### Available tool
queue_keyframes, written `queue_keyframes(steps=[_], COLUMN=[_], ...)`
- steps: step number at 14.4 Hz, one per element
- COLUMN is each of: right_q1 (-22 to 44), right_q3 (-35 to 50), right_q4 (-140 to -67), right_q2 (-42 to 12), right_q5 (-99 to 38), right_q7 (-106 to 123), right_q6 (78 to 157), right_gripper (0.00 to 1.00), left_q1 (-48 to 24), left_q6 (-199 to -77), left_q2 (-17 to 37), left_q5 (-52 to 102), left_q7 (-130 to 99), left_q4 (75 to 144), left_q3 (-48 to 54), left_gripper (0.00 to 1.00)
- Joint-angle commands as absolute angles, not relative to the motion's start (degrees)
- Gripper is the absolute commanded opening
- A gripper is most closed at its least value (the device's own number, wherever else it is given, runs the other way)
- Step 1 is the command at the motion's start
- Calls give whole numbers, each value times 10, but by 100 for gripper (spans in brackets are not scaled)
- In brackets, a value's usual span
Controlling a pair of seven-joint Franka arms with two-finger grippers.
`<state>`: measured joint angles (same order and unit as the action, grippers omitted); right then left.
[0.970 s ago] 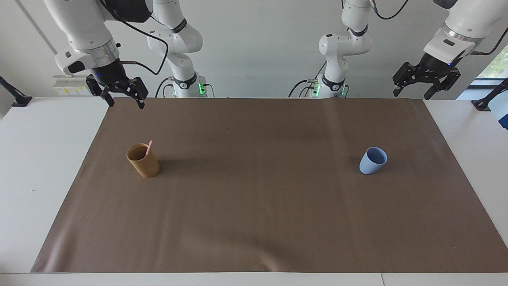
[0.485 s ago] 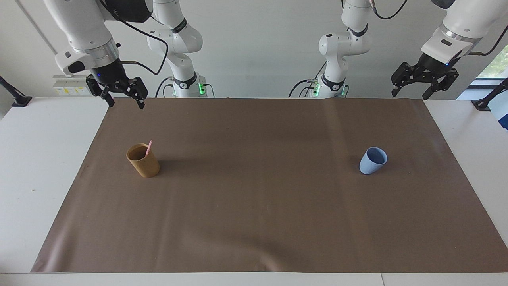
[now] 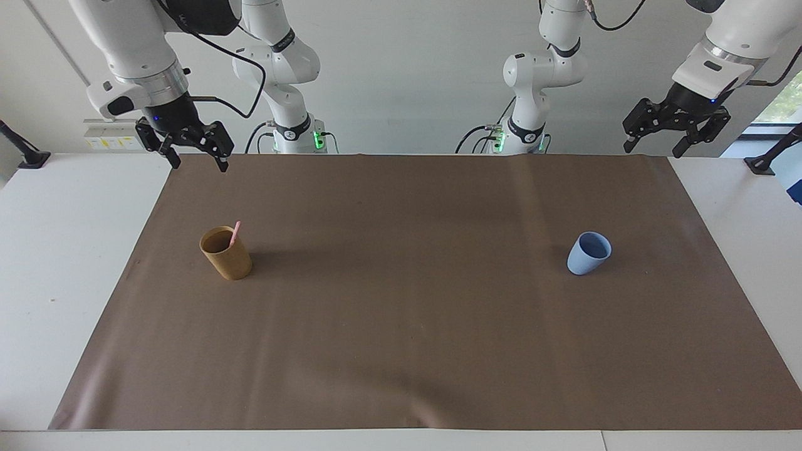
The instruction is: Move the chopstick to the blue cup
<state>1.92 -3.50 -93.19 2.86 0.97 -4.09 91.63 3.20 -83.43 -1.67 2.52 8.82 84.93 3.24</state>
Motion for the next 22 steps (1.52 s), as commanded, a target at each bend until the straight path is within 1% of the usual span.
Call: queue_keyframes(steps=[1, 3, 4, 8, 13, 15, 18, 21, 22], right_q1=[14, 14, 14, 14, 14, 14, 14, 14, 14], right_q3=[-33, -33, -33, -33, -33, -33, -33, -33, -33], right_q4=[-932, -932, -932, -932, -932, -932, -932, -932, -932], right_q2=[28, 28, 28, 28, 28, 28, 28, 28, 28], right_q5=[-1, -1, -1, -1, -1, -1, -1, -1, -1], right_q7=[-29, -29, -29, -29, -29, -29, -29, -29, -29], right_q6=[913, 913, 913, 913, 913, 913, 913, 913, 913], right_gripper=[100, 100, 100, 100, 100, 100, 100, 100, 100], left_q1=[45, 49, 53, 59, 73, 81, 83, 81, 80], left_q6=[-842, -865, -879, -1010, -1124, -1169, -1211, -1267, -1276], left_q2=[-11, 8, 11, 9, 23, 40, 68, 69, 70], left_q5=[27, 27, 27, 28, 33, 33, 33, 48, 63], left_q7=[93, 94, 98, 100, 120, 137, 140, 139, 139], left_q4=[853, 860, 878, 989, 1077, 1103, 1122, 1172, 1183], left_q3=[37, 36, 36, 36, 36, 36, 36, 36, 36], left_gripper=[100, 100, 100, 100, 100, 100, 100, 100, 97])
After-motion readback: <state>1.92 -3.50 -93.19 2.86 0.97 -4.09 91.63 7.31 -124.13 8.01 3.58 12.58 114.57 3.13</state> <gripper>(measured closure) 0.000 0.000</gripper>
